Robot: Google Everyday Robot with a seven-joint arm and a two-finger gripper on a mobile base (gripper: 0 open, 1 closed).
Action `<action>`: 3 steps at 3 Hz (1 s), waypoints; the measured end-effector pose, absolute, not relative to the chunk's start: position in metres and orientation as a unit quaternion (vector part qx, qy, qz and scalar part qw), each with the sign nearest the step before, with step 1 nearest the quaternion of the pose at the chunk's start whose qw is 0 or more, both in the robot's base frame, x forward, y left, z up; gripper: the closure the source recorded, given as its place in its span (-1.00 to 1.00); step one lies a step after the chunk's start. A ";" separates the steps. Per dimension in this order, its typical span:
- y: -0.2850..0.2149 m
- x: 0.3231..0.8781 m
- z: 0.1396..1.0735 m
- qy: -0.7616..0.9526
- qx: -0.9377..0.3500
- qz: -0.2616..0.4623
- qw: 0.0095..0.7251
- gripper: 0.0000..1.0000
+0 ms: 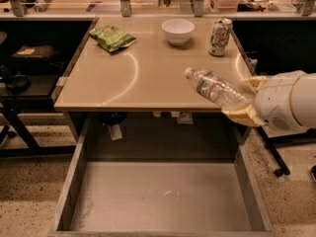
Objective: Pick water bottle from top drawer and place on counter
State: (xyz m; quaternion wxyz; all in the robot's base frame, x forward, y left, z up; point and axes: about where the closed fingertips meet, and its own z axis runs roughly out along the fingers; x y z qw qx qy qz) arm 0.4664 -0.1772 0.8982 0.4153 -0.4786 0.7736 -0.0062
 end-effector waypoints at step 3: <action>-0.164 0.591 0.855 0.753 -0.495 0.043 0.431 1.00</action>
Offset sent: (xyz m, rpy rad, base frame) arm 0.1444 0.0048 -0.0611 0.0818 0.0011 0.0792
